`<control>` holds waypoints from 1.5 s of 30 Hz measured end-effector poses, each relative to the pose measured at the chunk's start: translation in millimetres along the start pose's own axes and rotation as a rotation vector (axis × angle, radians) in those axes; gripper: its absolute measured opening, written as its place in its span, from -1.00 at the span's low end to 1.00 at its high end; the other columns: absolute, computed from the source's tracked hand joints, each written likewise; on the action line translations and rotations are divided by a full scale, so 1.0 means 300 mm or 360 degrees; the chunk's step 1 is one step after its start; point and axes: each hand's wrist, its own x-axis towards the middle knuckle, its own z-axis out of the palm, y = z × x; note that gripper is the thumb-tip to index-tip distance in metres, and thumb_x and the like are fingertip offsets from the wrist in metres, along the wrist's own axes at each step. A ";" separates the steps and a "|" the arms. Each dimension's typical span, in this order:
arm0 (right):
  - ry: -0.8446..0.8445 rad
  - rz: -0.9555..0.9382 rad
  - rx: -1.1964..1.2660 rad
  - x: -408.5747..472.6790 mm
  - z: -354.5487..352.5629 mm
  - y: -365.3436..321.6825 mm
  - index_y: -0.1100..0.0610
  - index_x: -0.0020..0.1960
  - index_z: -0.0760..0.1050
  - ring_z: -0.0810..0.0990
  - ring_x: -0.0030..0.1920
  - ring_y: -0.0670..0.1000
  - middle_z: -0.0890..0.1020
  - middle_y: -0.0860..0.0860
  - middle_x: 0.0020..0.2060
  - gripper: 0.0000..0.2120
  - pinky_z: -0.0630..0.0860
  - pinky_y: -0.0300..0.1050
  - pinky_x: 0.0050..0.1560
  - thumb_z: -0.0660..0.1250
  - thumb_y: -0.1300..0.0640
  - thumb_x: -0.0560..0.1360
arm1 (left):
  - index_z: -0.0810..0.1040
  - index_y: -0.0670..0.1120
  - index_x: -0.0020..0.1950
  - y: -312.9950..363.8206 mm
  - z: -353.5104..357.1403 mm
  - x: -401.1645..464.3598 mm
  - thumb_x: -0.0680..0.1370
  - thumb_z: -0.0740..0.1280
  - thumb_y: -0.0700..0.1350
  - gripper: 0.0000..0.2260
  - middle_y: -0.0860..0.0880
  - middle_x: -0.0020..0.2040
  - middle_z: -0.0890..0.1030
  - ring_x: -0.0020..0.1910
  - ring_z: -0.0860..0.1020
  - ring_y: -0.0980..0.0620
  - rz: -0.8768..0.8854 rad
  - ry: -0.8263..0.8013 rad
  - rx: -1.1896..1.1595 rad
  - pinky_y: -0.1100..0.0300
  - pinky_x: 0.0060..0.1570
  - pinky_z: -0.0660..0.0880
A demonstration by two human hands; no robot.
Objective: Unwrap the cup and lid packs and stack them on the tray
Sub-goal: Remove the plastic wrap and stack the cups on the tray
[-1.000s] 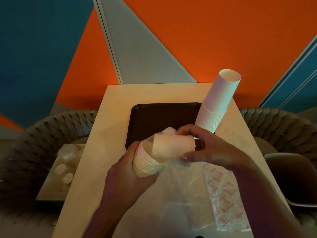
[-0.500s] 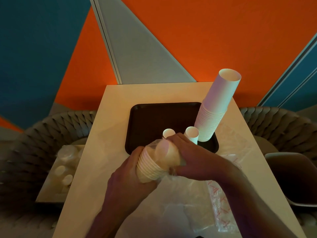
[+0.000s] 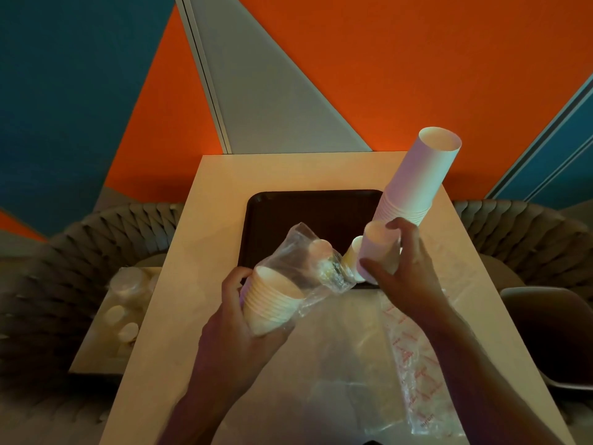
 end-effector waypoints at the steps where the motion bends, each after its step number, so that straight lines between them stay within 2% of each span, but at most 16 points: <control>1: 0.0095 -0.0009 0.0008 0.012 0.003 -0.002 0.00 0.34 0.29 0.45 0.10 0.03 0.45 -0.04 0.16 -0.38 0.42 -0.05 -0.01 0.56 0.14 0.42 | 0.06 0.51 0.18 0.000 0.001 -0.002 0.27 0.60 0.17 -0.21 0.32 0.08 0.48 -0.04 0.57 0.24 -0.0008 -0.0002 -0.0006 0.12 -0.16 0.64; 5: 0.0258 0.0028 -0.0048 0.057 0.043 0.005 0.10 0.29 0.37 0.45 0.07 0.02 0.45 -0.06 0.13 -0.45 0.41 -0.08 -0.02 0.57 0.11 0.42 | 0.13 0.48 0.19 0.006 0.004 -0.008 0.29 0.59 0.18 -0.27 0.33 0.10 0.49 -0.01 0.57 0.20 -0.0042 -0.0051 -0.0056 0.03 -0.11 0.62; 9: 0.0243 0.0033 -0.0184 0.087 0.094 0.054 0.08 0.22 0.38 0.43 0.01 -0.01 0.55 0.05 0.14 -0.50 0.35 -0.13 -0.06 0.57 0.09 0.41 | 0.08 0.49 0.19 0.006 0.000 -0.019 0.29 0.59 0.16 -0.23 0.37 0.08 0.45 -0.01 0.54 0.27 -0.0039 -0.0070 -0.0050 0.20 -0.14 0.57; 12: 0.0224 0.0044 -0.0253 0.093 0.118 0.080 0.04 0.19 0.35 0.49 0.03 0.07 0.57 0.07 0.13 -0.51 0.42 -0.06 -0.10 0.57 0.08 0.41 | 0.09 0.47 0.20 0.001 -0.004 -0.027 0.29 0.59 0.15 -0.24 0.36 0.08 0.45 -0.01 0.54 0.25 -0.0069 -0.0067 -0.0062 0.32 -0.18 0.51; 15: 0.0175 0.0043 -0.0368 0.087 0.139 0.095 0.03 0.22 0.37 0.53 0.09 0.15 0.57 0.08 0.18 -0.55 0.54 0.05 -0.07 0.53 0.05 0.45 | 0.08 0.48 0.19 -0.003 -0.010 -0.037 0.30 0.59 0.14 -0.23 0.37 0.06 0.45 -0.02 0.53 0.27 -0.0093 -0.0057 -0.0063 0.36 -0.21 0.47; 19: -0.0048 0.0211 -0.0755 0.047 0.174 0.113 0.05 0.28 0.52 0.48 0.23 0.29 0.47 0.11 0.34 -0.62 0.57 0.16 -0.01 0.49 0.05 0.49 | 0.07 0.49 0.20 -0.005 -0.018 -0.041 0.30 0.59 0.16 -0.23 0.37 0.06 0.45 -0.03 0.53 0.27 -0.0102 -0.0046 -0.0048 0.30 -0.19 0.50; 26: -0.0137 0.0263 -0.0917 0.024 0.157 0.111 -0.02 0.36 0.51 0.38 0.29 0.27 0.37 0.10 0.40 -0.53 0.58 0.21 0.06 0.47 0.12 0.48 | 0.05 0.50 0.20 0.005 -0.024 -0.031 0.31 0.58 0.17 -0.23 0.38 0.07 0.43 -0.03 0.53 0.27 -0.0064 -0.0049 -0.0005 0.34 -0.20 0.47; 28: -0.0137 0.0238 -0.0871 0.024 0.142 0.096 0.01 0.35 0.52 0.40 0.27 0.28 0.39 0.12 0.39 -0.54 0.55 0.19 0.09 0.47 0.14 0.47 | 0.05 0.49 0.22 0.005 -0.021 -0.029 0.31 0.58 0.18 -0.22 0.37 0.07 0.43 -0.04 0.54 0.25 -0.0045 -0.0051 0.0004 0.32 -0.20 0.49; 30: -0.0056 0.0130 -0.0723 0.033 0.124 0.078 0.09 0.31 0.56 0.50 0.19 0.27 0.50 0.15 0.30 -0.58 0.53 0.11 0.09 0.47 0.21 0.45 | 0.04 0.46 0.21 0.005 -0.018 -0.028 0.30 0.58 0.18 -0.22 0.34 0.07 0.44 -0.05 0.55 0.23 -0.0032 -0.0048 0.0011 0.31 -0.22 0.51; 33: 0.0100 0.0036 -0.0249 0.042 0.076 -0.006 0.10 0.15 0.63 0.61 -0.08 0.03 0.67 0.04 0.00 -0.73 0.55 -0.11 -0.07 0.40 0.30 0.48 | 0.05 0.44 0.17 0.010 -0.013 -0.029 0.28 0.57 0.21 -0.24 0.30 0.05 0.47 -0.08 0.56 0.21 -0.0045 -0.0045 -0.0007 0.25 -0.23 0.54; 34: 0.0121 0.0038 -0.0092 0.041 0.056 -0.048 0.08 0.09 0.65 0.60 -0.18 -0.08 0.68 -0.03 -0.11 -0.78 0.52 -0.22 -0.13 0.38 0.30 0.50 | 0.06 0.44 0.17 0.013 -0.013 -0.028 0.28 0.57 0.22 -0.25 0.30 0.04 0.47 -0.08 0.56 0.21 -0.0049 -0.0047 -0.0013 0.20 -0.22 0.57; 36: 0.0089 0.0050 0.0189 0.040 0.018 -0.131 0.08 0.00 0.69 0.58 -0.28 -0.13 0.68 -0.08 -0.23 -0.81 0.46 -0.36 -0.24 0.38 0.31 0.53 | 0.06 0.48 0.16 0.024 -0.013 -0.026 0.26 0.52 0.31 -0.28 0.32 0.04 0.47 -0.07 0.56 0.22 -0.0055 -0.0061 -0.0029 0.16 -0.19 0.59; 39: -0.0166 -0.0025 0.0416 0.037 -0.028 -0.228 0.07 -0.04 0.71 0.62 -0.30 -0.10 0.71 -0.07 -0.26 -0.82 0.50 -0.25 -0.28 0.41 0.32 0.53 | 0.03 0.56 0.14 0.038 -0.009 -0.022 0.23 0.45 0.39 -0.31 0.35 0.04 0.45 -0.07 0.55 0.24 -0.0058 -0.0087 -0.0019 0.18 -0.17 0.59; 42: -0.0500 -0.0142 0.0430 0.034 -0.046 -0.263 0.05 -0.04 0.72 0.58 -0.35 -0.22 0.70 -0.17 -0.29 -0.80 0.41 -0.39 -0.32 0.42 0.31 0.54 | 0.07 0.53 0.15 0.042 -0.001 -0.022 0.30 0.54 0.24 -0.29 0.36 0.05 0.45 -0.04 0.54 0.23 -0.0047 -0.0113 -0.0015 0.07 -0.10 0.62; 45: -0.0738 -0.0174 0.0520 0.030 -0.044 -0.269 0.01 -0.02 0.73 0.67 -0.28 -0.14 0.72 -0.13 -0.26 -0.91 0.53 -0.25 -0.29 0.47 0.16 0.53 | 0.07 0.58 0.14 0.053 0.002 -0.025 0.32 0.56 0.19 -0.28 0.34 0.01 0.49 -0.06 0.55 0.23 -0.0038 -0.0126 -0.0024 0.09 -0.11 0.60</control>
